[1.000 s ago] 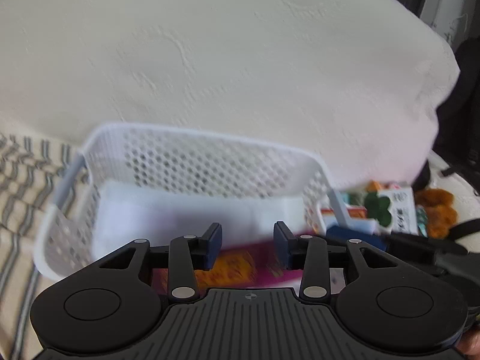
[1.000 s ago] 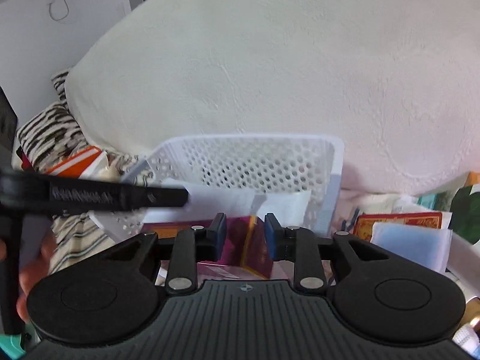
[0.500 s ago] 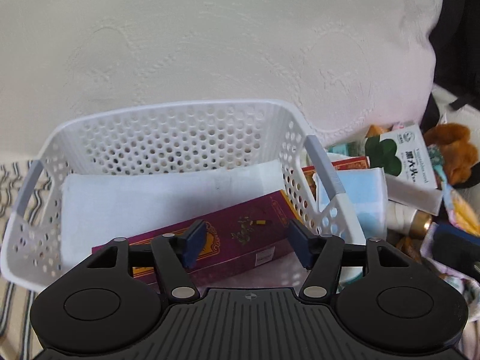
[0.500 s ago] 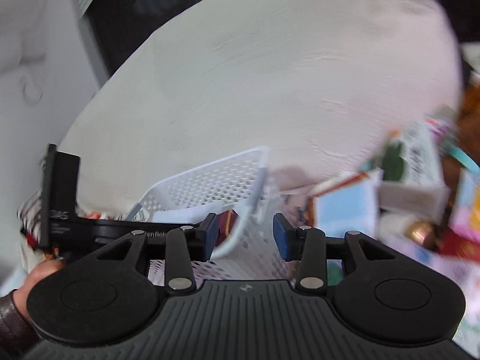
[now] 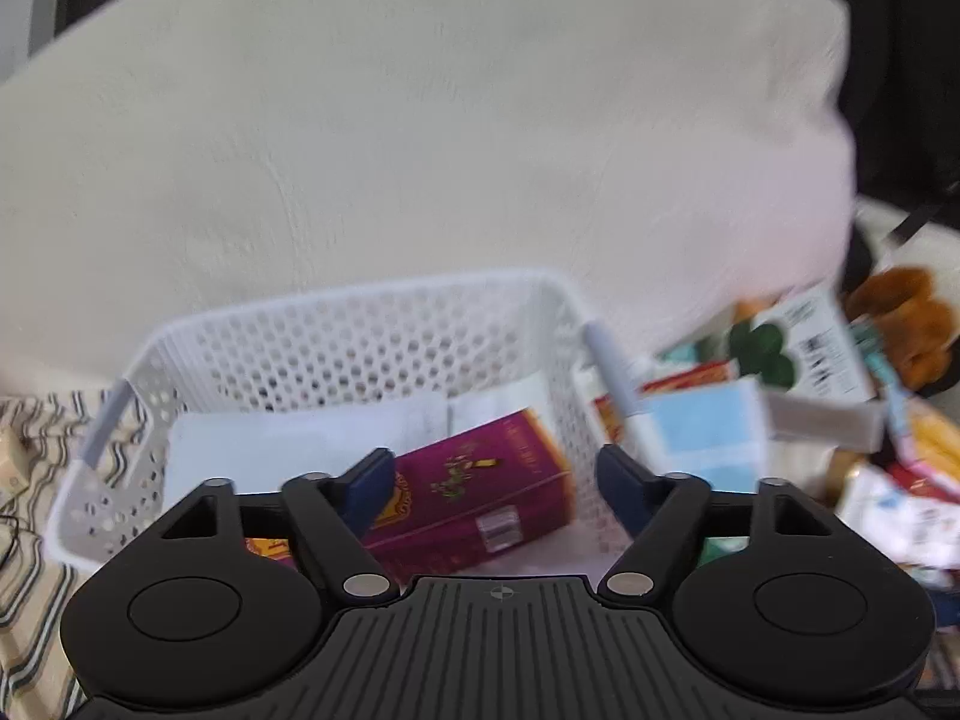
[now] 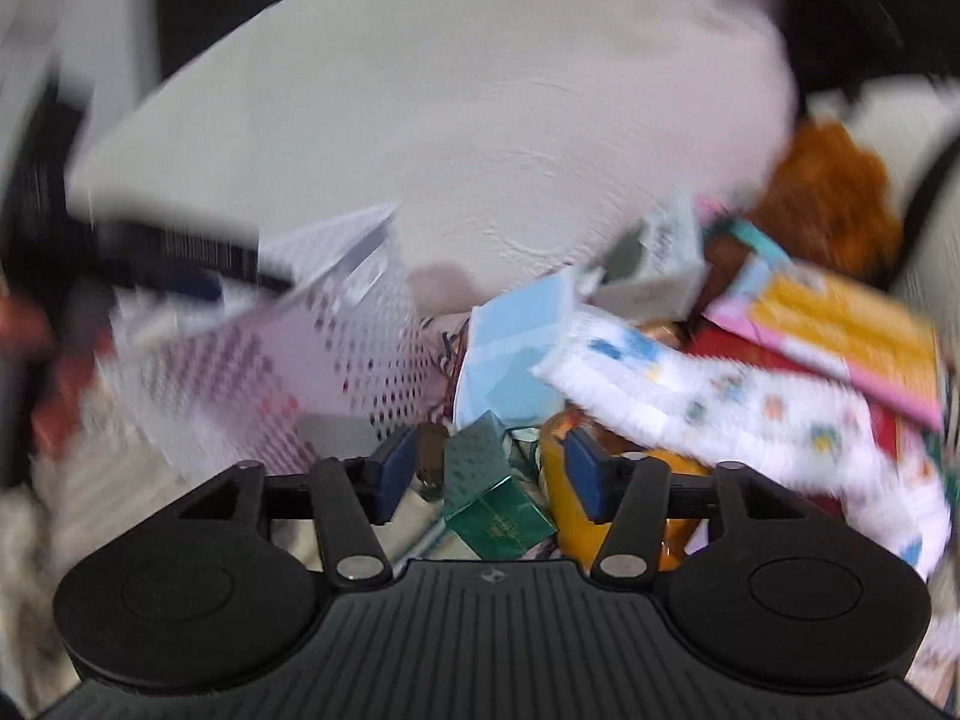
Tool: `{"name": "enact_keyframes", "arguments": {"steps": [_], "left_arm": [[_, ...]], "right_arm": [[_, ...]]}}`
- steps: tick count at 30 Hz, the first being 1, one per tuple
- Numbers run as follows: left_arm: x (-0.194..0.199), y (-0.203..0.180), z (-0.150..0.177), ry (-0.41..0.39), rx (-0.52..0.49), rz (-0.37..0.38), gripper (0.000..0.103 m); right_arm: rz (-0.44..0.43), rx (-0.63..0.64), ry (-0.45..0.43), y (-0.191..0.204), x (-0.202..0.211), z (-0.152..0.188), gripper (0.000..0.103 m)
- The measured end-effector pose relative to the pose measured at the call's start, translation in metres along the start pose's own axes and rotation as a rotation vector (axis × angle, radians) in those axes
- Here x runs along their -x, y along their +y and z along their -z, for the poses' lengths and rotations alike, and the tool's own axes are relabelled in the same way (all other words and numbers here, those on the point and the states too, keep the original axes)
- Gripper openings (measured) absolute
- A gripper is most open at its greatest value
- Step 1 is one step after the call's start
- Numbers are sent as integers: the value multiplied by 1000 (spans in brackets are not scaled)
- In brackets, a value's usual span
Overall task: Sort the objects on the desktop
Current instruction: 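Move the right gripper to the green box on the pile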
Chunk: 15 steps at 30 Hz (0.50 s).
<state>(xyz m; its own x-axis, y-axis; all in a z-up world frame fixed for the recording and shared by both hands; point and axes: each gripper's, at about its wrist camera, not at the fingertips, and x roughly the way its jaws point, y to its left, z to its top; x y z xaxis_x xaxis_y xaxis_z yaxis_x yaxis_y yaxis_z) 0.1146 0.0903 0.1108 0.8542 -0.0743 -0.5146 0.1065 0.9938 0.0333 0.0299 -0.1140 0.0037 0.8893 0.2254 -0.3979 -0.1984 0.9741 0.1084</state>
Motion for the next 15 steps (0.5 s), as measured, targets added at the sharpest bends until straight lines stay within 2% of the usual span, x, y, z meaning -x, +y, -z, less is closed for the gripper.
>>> {"name": "enact_keyframes", "arguments": {"steps": [2,4,6,11,15], "left_arm": [[20,-7,5,-44,4,8,91],[35,-16,14,-64,18,19,102],[41,-27,26,-66,35,38,103],[28,-46,58,-11,112,78,103],[5,-42,79,64,161,84,103]], "right_arm": [[27,71,23,9,-6,4,62],[31,100,18,14,-6,7,63],[34,96,12,12,-4,7,69],[29,74,32,10,-2,8,71],[13,141,77,17,-6,7,76]]}}
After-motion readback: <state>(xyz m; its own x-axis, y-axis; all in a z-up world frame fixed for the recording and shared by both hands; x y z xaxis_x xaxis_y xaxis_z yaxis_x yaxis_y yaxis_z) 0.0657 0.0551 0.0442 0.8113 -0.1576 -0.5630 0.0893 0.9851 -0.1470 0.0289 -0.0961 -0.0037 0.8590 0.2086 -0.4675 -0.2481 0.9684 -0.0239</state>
